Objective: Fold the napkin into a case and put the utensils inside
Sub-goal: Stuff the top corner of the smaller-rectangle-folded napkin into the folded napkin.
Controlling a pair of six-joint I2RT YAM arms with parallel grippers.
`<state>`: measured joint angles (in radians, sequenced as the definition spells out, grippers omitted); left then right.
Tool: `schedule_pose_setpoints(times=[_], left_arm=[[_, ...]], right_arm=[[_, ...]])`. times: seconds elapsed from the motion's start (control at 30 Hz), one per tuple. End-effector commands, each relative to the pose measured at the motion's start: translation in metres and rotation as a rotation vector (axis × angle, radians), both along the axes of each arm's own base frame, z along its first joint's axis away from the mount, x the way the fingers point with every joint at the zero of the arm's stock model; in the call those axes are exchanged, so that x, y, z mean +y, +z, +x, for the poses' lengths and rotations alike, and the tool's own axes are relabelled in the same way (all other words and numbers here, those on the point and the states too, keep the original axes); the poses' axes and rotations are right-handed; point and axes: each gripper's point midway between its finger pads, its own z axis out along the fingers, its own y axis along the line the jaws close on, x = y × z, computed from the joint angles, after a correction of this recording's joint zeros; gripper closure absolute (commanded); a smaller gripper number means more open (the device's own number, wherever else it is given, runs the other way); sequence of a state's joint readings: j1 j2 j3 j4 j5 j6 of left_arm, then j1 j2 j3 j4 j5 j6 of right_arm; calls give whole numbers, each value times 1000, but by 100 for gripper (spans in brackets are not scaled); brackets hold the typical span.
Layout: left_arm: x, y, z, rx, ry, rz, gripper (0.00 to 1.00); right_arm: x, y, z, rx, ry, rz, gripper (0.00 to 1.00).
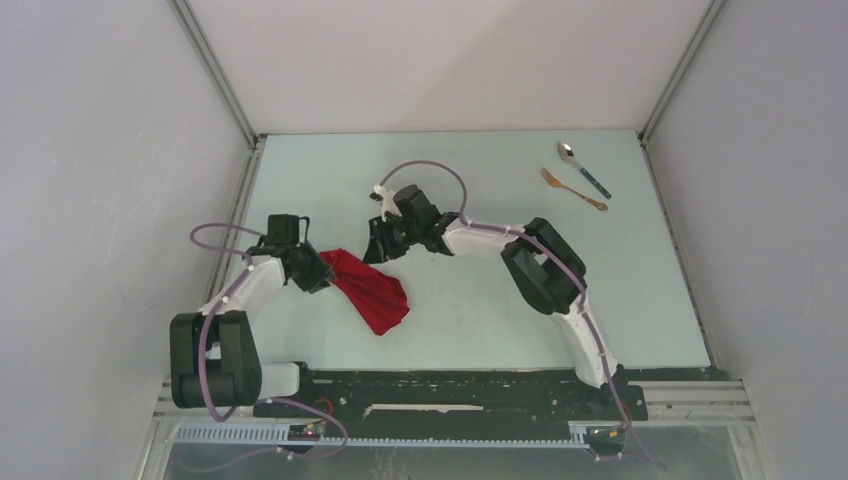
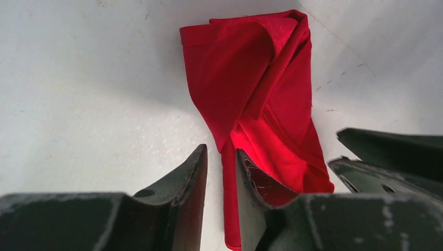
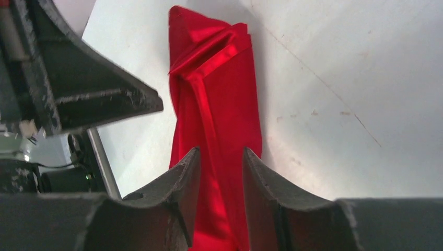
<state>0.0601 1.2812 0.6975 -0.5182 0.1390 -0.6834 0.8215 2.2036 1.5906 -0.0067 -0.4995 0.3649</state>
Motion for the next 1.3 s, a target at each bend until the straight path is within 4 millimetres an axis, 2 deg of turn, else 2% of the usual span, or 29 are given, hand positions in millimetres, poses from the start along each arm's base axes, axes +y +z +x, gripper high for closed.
schedule_pose_setpoints(times=[0.0, 0.2, 0.27, 0.33, 0.47, 0.63, 0.73, 0.8, 0.97, 1.07, 1.13, 1.27], left_arm=[[7, 5, 21, -28, -12, 113, 68], [22, 4, 28, -40, 47, 179, 68], [21, -1, 30, -19, 51, 172, 68], [12, -2, 35, -16, 28, 173, 68], [8, -3, 42, -4, 15, 187, 73], [4, -4, 42, -4, -7, 184, 72], [1, -2, 34, -12, -8, 179, 69], [3, 9, 25, -47, 12, 178, 65], [27, 26, 0, -109, 160, 136, 52], [26, 20, -8, -97, 196, 43, 51], [19, 12, -8, -81, 171, 7, 58], [3, -14, -9, -26, 143, -71, 63]], right_arm=[[43, 13, -8, 91, 40, 148, 58], [62, -7, -10, 120, 41, 145, 62], [65, -13, -9, 131, 32, 143, 65], [67, -18, -7, 137, 14, 143, 67], [70, -23, -6, 139, 6, 138, 69], [73, -31, -9, 144, -17, 118, 70], [70, -41, -9, 164, -56, 81, 70], [66, -45, -10, 172, -74, 64, 71], [57, -47, -15, 162, -125, 12, 70], [53, -47, -16, 159, -154, -17, 70], [50, -45, -17, 162, -171, -25, 70], [46, -37, -20, 164, -203, -35, 69]])
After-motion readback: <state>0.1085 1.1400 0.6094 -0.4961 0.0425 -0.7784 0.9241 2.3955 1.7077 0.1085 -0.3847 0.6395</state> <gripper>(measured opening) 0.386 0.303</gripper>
